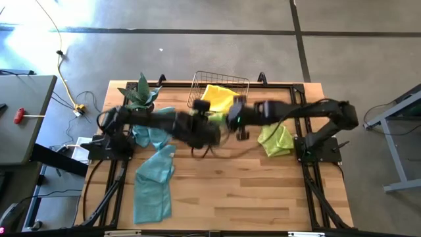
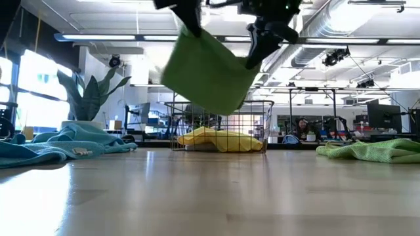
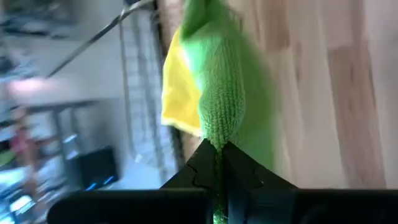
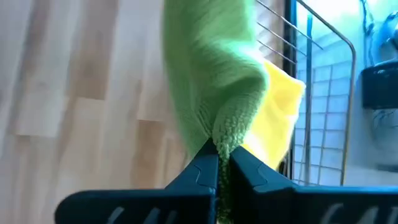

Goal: Fold microfiber towels
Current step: Put the green microfiber towel into the wire basket

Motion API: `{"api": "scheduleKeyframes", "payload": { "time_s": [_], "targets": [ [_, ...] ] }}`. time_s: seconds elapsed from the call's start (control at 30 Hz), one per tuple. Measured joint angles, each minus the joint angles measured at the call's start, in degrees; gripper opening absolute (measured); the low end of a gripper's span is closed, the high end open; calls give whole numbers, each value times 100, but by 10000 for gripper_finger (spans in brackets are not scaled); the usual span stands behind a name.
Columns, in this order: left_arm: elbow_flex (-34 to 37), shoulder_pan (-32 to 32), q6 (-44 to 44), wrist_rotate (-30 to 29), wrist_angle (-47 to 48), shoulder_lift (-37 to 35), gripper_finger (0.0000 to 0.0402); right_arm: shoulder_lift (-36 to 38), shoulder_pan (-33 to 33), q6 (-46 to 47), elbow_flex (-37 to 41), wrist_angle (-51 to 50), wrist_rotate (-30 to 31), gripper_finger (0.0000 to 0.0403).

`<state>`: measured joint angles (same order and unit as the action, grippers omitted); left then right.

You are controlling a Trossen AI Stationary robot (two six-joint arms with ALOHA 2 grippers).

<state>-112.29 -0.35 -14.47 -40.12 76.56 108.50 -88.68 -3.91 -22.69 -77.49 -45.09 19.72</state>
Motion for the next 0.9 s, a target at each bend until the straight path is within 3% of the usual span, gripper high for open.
{"api": "scheduleKeyframes", "payload": {
  "time_s": [0.1,0.23,0.37,0.57,0.9],
  "targets": [
    [-2,698,-837,885,-622,-91,0,129,-538,-166,0,30,-441,0],
    [-4,1543,-1593,1472,-1219,-106,0,146,-1117,-415,0,72,-533,0],
    [-4,2213,-1977,1914,-1906,-61,0,87,-1624,-774,0,508,-537,0],
    [-11,2964,-2419,3060,-2823,29,0,-101,-2345,-1656,-9,1206,-772,0],
    [2,3769,-2911,3410,-3276,721,0,-738,-3253,-2143,-11,1790,-1136,0]
  ]
}}
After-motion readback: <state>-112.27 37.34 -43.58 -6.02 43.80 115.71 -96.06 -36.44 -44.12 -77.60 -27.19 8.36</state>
